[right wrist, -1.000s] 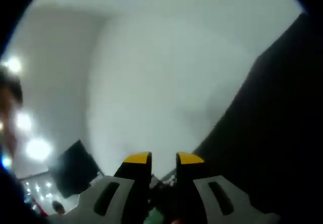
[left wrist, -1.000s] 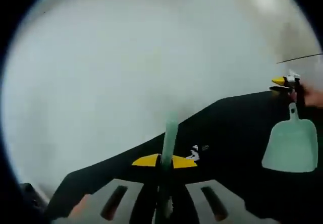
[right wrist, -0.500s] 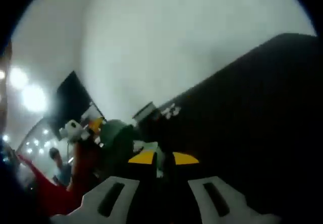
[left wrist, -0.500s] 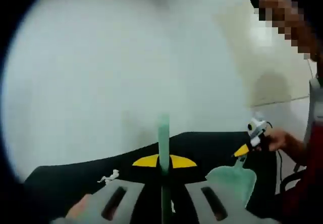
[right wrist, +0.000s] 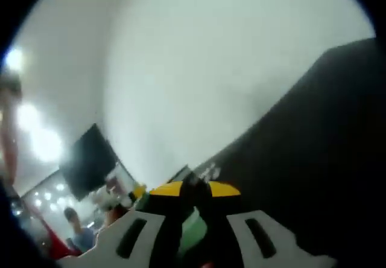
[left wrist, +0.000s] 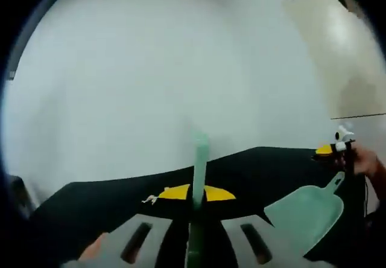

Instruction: Pick up the broom and sweep the trash on the tabletop into the dustpan.

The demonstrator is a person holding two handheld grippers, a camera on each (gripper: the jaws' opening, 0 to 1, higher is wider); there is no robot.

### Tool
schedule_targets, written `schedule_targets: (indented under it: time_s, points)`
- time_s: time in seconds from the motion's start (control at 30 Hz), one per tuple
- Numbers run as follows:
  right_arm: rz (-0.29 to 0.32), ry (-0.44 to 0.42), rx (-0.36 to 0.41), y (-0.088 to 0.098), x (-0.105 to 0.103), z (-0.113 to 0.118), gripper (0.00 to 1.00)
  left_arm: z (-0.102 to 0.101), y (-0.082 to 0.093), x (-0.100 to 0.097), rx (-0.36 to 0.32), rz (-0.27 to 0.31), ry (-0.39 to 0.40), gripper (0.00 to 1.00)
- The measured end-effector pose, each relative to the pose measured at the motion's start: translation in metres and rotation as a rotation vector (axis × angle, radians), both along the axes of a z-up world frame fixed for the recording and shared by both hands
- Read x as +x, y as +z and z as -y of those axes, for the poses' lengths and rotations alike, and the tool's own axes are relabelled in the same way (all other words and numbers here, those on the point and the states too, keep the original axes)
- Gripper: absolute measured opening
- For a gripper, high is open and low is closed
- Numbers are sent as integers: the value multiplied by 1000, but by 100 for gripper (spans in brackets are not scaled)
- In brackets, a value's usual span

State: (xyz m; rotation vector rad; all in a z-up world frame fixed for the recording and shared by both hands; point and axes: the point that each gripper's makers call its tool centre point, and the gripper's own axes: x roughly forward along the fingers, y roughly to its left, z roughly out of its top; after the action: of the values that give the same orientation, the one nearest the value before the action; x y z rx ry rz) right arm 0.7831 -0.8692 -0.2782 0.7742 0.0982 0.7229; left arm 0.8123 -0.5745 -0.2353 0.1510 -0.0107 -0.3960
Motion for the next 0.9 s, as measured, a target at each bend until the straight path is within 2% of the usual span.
schedule_targets:
  time_s: [0.07, 0.1, 0.13, 0.17, 0.2, 0.27, 0.3, 0.33, 0.37, 0.43, 0.53, 0.6, 0.67, 0.7, 0.77, 0.83, 0.9]
  points:
    - [-18, -17, 18, -8, 8, 5, 16, 22, 1, -9, 32, 16, -6, 4]
    - [-14, -23, 38, -6, 8, 8, 16, 32, 2, -13, 38, 21, -10, 4]
    - [22, -32, 89, 5, 7, 13, 16, 43, 2, -18, 44, 24, -23, 4]
    - [33, -32, 134, 10, 5, 17, 16, 57, 2, -23, 70, 33, -46, 4]
    - [11, -32, 182, 9, 6, 22, 16, 70, 1, -28, 80, 41, -67, 4]
    - [-3, -36, 212, 8, 7, 25, 16, 96, 2, -41, 53, 37, -122, 4]
    - [-2, -36, 223, 9, 8, 37, 16, 107, 5, -47, 75, 58, -136, 4]
    - [-1, -33, 229, 10, 8, 38, 16, 121, 9, -54, 67, 64, -178, 4]
    - [0, -30, 229, 10, 7, 36, 16, 134, 15, -62, 47, 79, -221, 4]
    - [2, -24, 222, 10, 6, 35, 16, 146, 33, -74, 16, 115, -260, 4]
    - [-1, -26, 211, 8, 7, 34, 16, 139, 58, -82, 29, 169, -238, 4]
    - [-2, -30, 212, 8, 7, 33, 16, 123, 72, -81, 31, 197, -199, 4]
    - [-2, -33, 217, 8, 7, 35, 16, 98, 83, -75, 43, 238, -132, 4]
    - [-2, -34, 218, 8, 8, 35, 16, 78, 83, -66, 65, 243, -74, 4]
    - [-3, -36, 220, 7, 8, 36, 16, 53, 77, -54, 90, 218, -10, 4]
    - [-3, -37, 221, 7, 8, 37, 16, 24, 65, -41, 57, 182, 51, 4]
    - [-4, -37, 225, 7, 8, 37, 16, 4, 48, -30, 4, 121, 67, 4]
